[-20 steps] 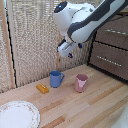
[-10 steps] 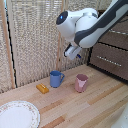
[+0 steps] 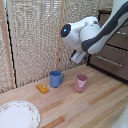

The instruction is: Please adjust your gripper to match the height of the lower drawer handle. Progress your gripper onward until it happens to touch the drawer handle. Now, firmly take hold of it with your gripper, then steadily retract it to swing the drawer wide open.

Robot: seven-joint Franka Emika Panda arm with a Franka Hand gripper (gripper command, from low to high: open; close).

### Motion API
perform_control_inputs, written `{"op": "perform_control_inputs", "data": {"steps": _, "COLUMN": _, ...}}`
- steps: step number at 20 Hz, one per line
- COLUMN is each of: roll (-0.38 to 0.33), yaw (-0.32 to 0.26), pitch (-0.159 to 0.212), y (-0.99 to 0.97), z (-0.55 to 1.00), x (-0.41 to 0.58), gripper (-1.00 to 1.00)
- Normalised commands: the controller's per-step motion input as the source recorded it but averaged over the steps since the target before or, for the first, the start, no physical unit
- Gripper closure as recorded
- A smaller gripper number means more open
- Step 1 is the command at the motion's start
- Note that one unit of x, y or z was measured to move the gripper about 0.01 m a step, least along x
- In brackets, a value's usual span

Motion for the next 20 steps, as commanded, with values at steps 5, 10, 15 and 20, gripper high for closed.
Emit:
{"op": "perform_control_inputs", "data": {"steps": 5, "roll": -0.247, "yaw": 0.115, "pitch": -0.045, "y": -0.57, "z": -0.22, "x": -0.025, "gripper": -1.00}}
{"op": "perform_control_inputs", "data": {"steps": 10, "roll": -0.246, "yaw": 0.123, "pitch": -0.020, "y": -0.55, "z": -0.26, "x": 0.000, "gripper": -1.00}}
{"op": "perform_control_inputs", "data": {"steps": 15, "roll": -0.159, "yaw": 0.129, "pitch": -0.013, "y": -0.66, "z": -0.33, "x": 0.000, "gripper": -1.00}}
{"op": "perform_control_inputs", "data": {"steps": 20, "roll": -0.032, "yaw": 0.145, "pitch": -0.022, "y": -0.77, "z": -0.21, "x": 0.000, "gripper": -1.00}}
